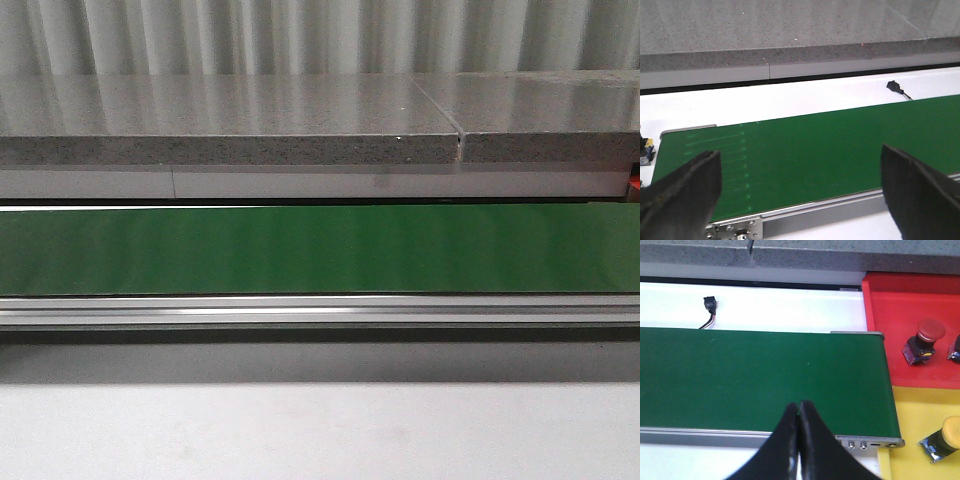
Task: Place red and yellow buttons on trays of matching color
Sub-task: 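Move the left gripper back over the remaining buttons, then grasp a red button with the left gripper and carry it over the belt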
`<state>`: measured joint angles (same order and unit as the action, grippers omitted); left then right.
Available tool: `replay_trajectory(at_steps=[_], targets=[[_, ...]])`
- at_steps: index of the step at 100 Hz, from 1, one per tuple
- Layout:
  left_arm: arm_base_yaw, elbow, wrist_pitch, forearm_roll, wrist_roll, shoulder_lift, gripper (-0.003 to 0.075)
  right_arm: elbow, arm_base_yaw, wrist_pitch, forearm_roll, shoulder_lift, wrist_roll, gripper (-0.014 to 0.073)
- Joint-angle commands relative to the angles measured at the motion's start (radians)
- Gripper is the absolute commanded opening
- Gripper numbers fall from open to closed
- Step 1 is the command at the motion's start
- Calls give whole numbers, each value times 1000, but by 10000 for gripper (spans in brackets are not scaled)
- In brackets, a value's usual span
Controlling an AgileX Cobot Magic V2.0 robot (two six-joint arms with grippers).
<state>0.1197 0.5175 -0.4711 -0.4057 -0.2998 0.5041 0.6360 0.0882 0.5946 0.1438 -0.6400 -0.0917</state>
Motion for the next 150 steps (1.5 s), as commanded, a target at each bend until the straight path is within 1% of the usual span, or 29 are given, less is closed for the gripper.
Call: replay_trajectory(at_steps=[1, 12, 26, 36, 41, 62, 74, 98, 150], targets=[[-22, 50, 90, 36, 148, 32, 628, 25, 1, -65, 2, 4, -9, -67], [-87, 111, 89, 114, 300, 97, 628, 25, 1, -65, 2, 4, -9, -67], [-219, 215, 63, 118, 371, 230, 627, 25, 1, -65, 2, 4, -9, -67], [-331, 261, 57, 87, 381, 340, 627, 25, 1, -65, 2, 4, -9, -67], [-370, 276, 50, 75, 381, 393, 627, 25, 1, -65, 2, 4, -9, -67], [-473, 335, 29, 61, 381, 630, 627, 25, 1, -65, 2, 4, -9, -67], [-495, 373, 22, 54, 381, 757, 627, 25, 1, -65, 2, 4, -9, -67], [-496, 468, 16, 52, 381, 956, 627, 25, 1, -65, 2, 4, -9, -67], [-496, 601, 16, 52, 381, 1181, 618, 25, 1, -65, 2, 4, -9, -67]])
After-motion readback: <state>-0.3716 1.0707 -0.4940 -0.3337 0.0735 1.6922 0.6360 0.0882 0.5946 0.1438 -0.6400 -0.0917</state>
